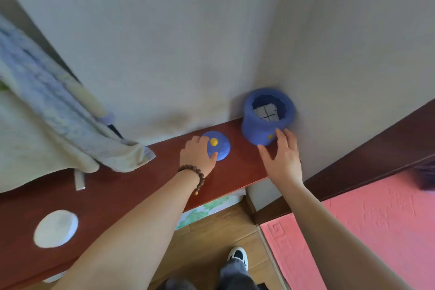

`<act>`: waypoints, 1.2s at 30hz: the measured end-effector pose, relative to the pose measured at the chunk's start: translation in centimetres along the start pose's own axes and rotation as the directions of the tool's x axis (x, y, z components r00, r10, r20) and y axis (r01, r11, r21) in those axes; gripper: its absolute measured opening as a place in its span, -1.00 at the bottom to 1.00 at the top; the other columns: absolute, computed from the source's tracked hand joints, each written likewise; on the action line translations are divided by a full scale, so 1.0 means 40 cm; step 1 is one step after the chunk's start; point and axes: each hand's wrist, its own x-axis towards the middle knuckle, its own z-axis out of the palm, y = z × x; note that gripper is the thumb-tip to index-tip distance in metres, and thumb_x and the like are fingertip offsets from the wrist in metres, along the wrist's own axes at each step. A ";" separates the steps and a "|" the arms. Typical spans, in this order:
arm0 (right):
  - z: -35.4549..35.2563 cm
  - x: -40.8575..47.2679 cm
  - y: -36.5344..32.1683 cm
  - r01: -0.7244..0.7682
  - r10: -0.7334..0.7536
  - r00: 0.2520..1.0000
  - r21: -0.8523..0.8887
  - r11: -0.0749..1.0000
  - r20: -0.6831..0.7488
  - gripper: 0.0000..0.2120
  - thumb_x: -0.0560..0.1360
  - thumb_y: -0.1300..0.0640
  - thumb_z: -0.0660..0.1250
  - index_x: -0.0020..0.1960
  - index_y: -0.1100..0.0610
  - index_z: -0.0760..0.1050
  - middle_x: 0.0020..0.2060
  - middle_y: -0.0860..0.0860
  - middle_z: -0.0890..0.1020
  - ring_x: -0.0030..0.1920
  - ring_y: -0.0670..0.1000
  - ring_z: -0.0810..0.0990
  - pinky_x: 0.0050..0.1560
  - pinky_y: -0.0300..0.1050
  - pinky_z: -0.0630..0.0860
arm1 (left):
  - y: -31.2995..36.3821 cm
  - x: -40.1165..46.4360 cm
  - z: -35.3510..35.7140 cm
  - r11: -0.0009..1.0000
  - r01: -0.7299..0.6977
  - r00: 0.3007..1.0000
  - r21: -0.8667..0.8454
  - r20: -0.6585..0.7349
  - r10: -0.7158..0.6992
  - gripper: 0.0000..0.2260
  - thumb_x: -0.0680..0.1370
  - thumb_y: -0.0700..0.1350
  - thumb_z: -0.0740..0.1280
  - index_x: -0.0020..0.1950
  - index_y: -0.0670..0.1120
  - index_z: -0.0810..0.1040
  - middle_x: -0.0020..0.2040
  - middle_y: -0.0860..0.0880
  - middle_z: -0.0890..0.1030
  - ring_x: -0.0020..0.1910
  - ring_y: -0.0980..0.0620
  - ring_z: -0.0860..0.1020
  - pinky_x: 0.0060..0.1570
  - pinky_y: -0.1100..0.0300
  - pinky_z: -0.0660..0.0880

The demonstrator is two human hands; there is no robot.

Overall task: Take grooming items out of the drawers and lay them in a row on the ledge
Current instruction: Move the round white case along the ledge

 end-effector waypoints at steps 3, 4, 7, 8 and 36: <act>-0.022 0.054 0.038 0.026 -0.027 0.998 0.013 1.000 0.048 -0.33 0.52 -0.08 0.30 0.52 0.11 0.12 0.53 0.06 0.09 0.51 0.07 0.13 0.37 0.02 0.29 | 0.050 0.045 0.036 0.995 0.076 0.997 0.064 0.015 -0.077 -0.54 0.54 0.07 0.29 0.39 -0.04 0.33 0.31 -0.07 0.41 0.27 -0.12 0.39 0.15 -0.02 0.42; -0.027 0.068 0.048 0.032 -0.033 0.997 0.023 0.999 0.068 -0.30 0.53 -0.08 0.30 0.53 0.11 0.08 0.54 0.05 0.06 0.52 0.05 0.10 0.39 0.00 0.26 | 0.061 0.056 0.044 0.992 0.093 0.996 0.082 0.009 -0.094 -0.55 0.55 0.07 0.28 0.39 -0.05 0.33 0.30 -0.07 0.42 0.27 -0.12 0.39 0.15 -0.02 0.42; -0.034 0.100 0.067 0.047 -0.053 0.993 0.056 0.997 0.103 -0.24 0.52 -0.07 0.31 0.55 0.12 -0.01 0.54 0.05 0.03 0.52 0.02 0.06 0.42 -0.10 0.17 | 0.074 0.085 0.057 0.978 0.127 0.992 0.167 -0.006 -0.128 -0.62 0.58 0.04 0.25 0.37 -0.05 0.37 0.28 -0.07 0.44 0.27 -0.09 0.39 0.13 0.00 0.41; -0.037 0.111 0.074 0.048 -0.055 0.993 0.065 0.997 0.108 -0.23 0.52 -0.07 0.31 0.55 0.12 -0.03 0.54 0.05 0.03 0.52 0.02 0.06 0.42 -0.11 0.17 | 0.078 0.094 0.060 0.973 0.135 0.991 0.186 -0.010 -0.136 -0.65 0.59 0.02 0.24 0.34 -0.05 0.40 0.28 -0.07 0.44 0.27 -0.09 0.39 0.12 0.01 0.40; -0.031 0.197 0.078 -0.062 0.051 0.998 0.276 0.959 0.046 -0.21 0.43 0.07 0.46 0.49 0.20 0.11 0.43 0.07 0.26 0.38 0.03 0.34 0.21 -0.28 0.31 | 0.437 0.235 -0.088 0.915 -0.393 0.912 0.086 -0.092 0.400 -0.85 0.60 -0.12 0.21 0.11 -0.16 0.45 0.13 -0.12 0.52 0.07 -0.14 0.49 -0.13 0.06 0.42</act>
